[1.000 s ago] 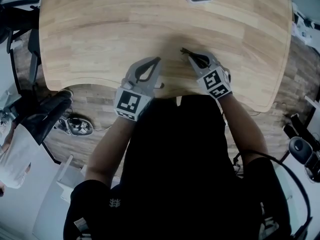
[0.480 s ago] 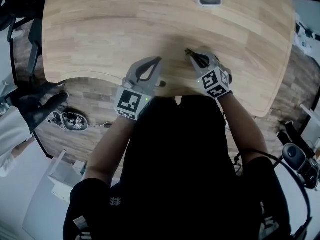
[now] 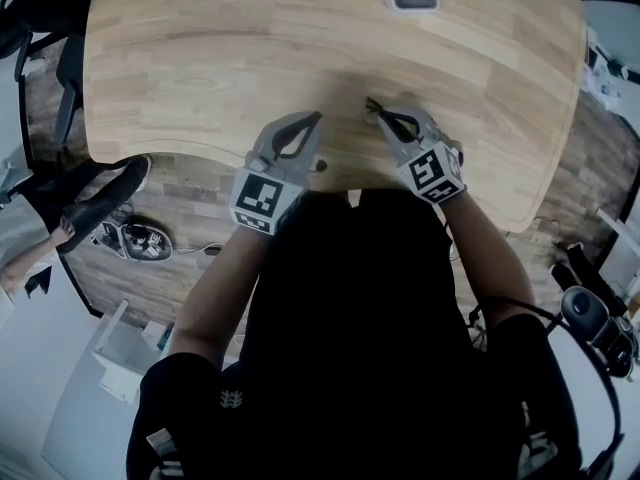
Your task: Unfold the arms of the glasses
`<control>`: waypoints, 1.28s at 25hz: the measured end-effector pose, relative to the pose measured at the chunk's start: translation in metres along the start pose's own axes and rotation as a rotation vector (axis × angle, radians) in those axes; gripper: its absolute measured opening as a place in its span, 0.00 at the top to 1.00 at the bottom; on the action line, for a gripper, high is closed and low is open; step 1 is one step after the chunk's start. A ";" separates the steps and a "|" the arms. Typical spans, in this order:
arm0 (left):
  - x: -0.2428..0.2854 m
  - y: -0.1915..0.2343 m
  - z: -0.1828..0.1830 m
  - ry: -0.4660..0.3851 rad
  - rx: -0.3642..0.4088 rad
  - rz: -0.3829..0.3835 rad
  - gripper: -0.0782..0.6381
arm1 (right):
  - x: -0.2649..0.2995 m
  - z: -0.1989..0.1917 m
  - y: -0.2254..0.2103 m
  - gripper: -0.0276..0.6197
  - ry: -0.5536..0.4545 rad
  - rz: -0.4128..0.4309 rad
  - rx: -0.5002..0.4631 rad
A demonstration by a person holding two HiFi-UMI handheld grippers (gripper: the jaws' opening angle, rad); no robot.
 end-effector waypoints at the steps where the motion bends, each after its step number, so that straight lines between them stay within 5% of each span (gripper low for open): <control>1: 0.003 -0.002 0.000 0.003 -0.003 -0.018 0.87 | -0.005 0.000 0.000 0.93 -0.029 0.008 0.003; 9: 0.046 -0.033 -0.001 0.029 0.022 -0.233 0.73 | -0.044 -0.004 0.002 0.93 -0.185 0.023 0.034; 12: 0.068 -0.051 -0.008 0.051 -0.014 -0.365 0.61 | -0.055 -0.007 0.003 0.93 -0.209 0.031 0.042; 17: 0.090 -0.071 -0.009 0.042 -0.047 -0.520 0.55 | -0.069 -0.016 0.002 0.93 -0.237 0.023 0.021; 23: 0.101 -0.087 -0.006 0.061 -0.074 -0.618 0.55 | -0.077 -0.022 0.008 0.93 -0.265 0.024 0.011; 32: 0.098 -0.103 0.014 0.046 0.009 -0.674 0.58 | -0.090 -0.031 0.013 0.90 -0.247 0.006 0.047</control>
Point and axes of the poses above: the fingertips, and each gripper's own axes: x forward along the fingers, y to its left, z out of its top, the point moved 9 cm from there along -x, backward along the fingers, and after that the axes turned 9 degrees about x, right-handed, at the moved point
